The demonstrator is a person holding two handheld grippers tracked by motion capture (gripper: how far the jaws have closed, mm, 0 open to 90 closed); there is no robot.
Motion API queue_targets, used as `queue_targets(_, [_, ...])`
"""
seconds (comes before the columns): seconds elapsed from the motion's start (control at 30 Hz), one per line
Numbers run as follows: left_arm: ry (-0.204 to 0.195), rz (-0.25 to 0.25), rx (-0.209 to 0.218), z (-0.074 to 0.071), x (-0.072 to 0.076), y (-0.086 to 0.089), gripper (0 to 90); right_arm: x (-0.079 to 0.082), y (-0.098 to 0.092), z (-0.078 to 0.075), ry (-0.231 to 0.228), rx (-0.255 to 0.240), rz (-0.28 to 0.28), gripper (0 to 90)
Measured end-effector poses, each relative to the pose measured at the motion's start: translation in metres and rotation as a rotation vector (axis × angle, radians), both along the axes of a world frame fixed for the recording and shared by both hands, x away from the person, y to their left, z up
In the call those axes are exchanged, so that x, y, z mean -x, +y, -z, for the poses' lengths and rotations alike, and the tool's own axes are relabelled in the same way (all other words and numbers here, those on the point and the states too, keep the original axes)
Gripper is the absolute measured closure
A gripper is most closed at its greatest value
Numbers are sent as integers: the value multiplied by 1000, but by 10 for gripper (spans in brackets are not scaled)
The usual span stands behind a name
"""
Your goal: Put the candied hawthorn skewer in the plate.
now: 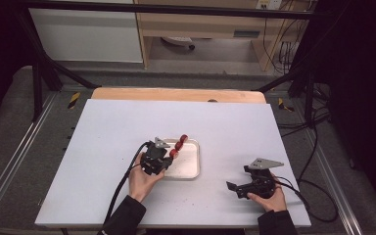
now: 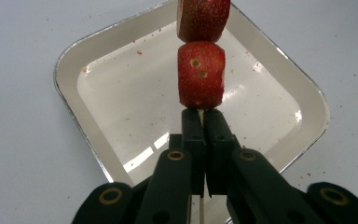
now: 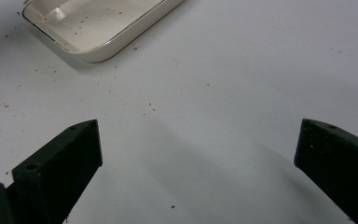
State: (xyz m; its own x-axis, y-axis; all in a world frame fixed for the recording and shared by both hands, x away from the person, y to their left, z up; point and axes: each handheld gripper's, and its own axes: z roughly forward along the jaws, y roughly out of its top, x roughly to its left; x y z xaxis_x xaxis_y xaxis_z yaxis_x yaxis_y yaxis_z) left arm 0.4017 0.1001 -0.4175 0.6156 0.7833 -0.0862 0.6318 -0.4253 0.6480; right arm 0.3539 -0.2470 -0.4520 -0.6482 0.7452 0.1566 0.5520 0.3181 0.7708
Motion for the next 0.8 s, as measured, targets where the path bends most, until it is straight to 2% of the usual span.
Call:
queue_targets(0.2, [28,-16,-25,10,-3,-4,882,0,1,1,5,1,-1,14])
queue_targets(0.33, [31,-19,-47,14,-4,-5,882,0,0,0,5,2,3,14])
queue_targets(0.47, [42,-28,-66,16,-4,-6,881,0,1,1,3,6,0,15])
queue_targets(0.8, [43,-39,-80,15,-3,-8,875,-1,1,2,3,8,-1,16])
